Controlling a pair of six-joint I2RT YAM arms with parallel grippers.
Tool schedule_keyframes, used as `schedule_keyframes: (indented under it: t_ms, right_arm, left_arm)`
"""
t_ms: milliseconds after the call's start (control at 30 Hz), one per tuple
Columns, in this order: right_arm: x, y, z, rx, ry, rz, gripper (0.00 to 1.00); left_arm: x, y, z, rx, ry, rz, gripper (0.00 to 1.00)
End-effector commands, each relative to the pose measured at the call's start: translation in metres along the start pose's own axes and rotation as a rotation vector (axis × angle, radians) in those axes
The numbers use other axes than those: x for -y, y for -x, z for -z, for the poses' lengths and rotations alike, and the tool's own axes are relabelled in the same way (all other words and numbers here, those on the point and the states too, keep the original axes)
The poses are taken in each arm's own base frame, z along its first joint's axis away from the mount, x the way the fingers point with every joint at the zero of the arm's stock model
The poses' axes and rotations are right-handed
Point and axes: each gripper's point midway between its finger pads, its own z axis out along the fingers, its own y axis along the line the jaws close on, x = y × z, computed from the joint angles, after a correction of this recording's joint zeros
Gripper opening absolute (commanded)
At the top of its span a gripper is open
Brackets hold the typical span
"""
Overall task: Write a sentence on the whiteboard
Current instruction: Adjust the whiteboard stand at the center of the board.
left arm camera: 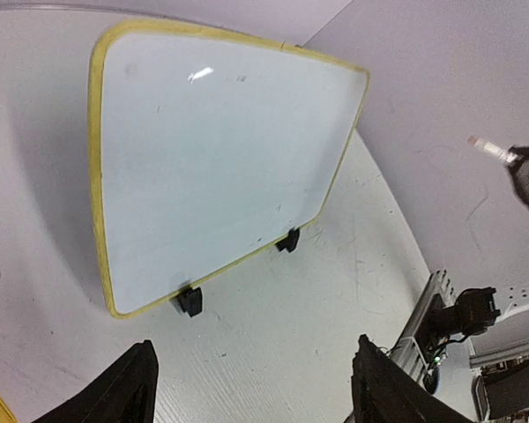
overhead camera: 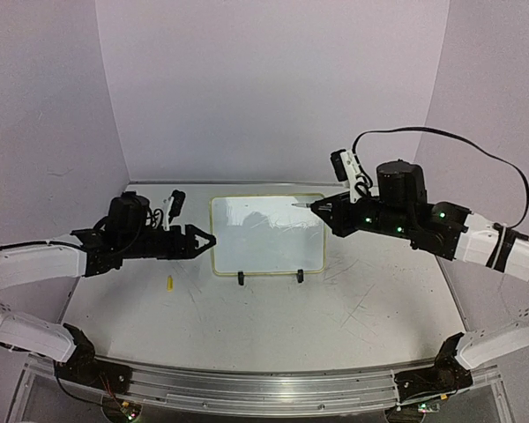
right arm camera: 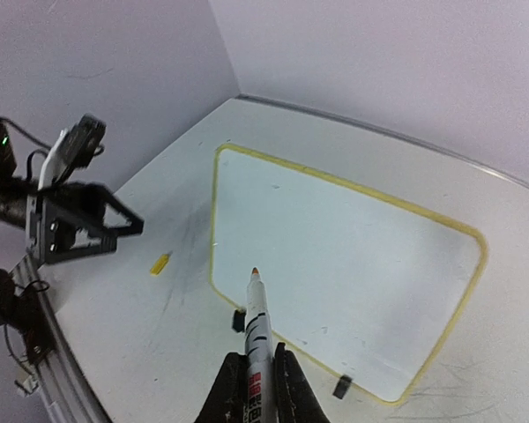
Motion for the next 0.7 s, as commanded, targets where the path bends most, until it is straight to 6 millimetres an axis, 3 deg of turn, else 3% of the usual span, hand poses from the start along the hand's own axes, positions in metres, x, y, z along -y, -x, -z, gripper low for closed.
schedule_keyframes:
  t_ms: [0,167,267,400,667]
  right_arm:
    - [0.037,0.03,0.028,0.13,-0.244,0.031,0.0]
    - [0.041,0.055,0.051,0.229,-0.289,0.025,0.0]
    - [0.039,0.063,0.059,0.264,-0.286,0.018,0.0]
    - [0.03,0.067,0.066,0.28,-0.232,0.024,0.0]
    - [0.024,0.067,0.079,0.304,-0.199,0.047,0.0]
  left_arm:
    - [0.006,-0.027,-0.028,0.003,0.067,0.09,0.74]
    - [0.014,-0.073,-0.06,-0.066,0.165,-0.001,0.75]
    - [0.002,-0.09,-0.077,-0.096,0.232,-0.003,0.78]
    - [-0.01,-0.102,-0.087,-0.088,0.318,-0.008,0.84]
    - [-0.027,-0.112,-0.123,-0.114,0.394,-0.086,0.81]
